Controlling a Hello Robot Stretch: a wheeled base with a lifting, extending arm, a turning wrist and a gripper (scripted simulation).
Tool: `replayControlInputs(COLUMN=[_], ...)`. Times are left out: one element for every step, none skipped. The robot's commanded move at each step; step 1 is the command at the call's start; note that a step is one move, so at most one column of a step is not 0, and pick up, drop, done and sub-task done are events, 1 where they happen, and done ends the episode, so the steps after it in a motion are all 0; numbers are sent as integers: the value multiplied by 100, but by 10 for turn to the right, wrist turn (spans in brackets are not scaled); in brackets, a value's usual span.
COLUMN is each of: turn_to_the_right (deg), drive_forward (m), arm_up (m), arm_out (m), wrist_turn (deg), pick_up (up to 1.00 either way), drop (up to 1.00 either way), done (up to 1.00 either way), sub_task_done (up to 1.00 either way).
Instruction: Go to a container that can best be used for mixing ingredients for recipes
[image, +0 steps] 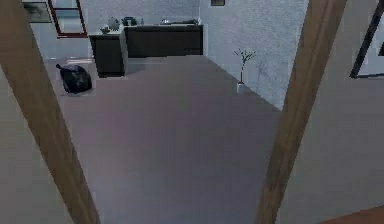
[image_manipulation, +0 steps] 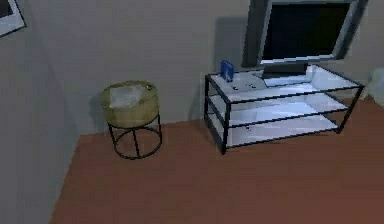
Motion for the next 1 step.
replayControlInputs(turn_to_the_right=[0], drive_forward=[100], arm_up=[0], arm_out=[0], wrist_turn=[0], pick_up=[0], drop=[0], done=[0], sub_task_done=[0])
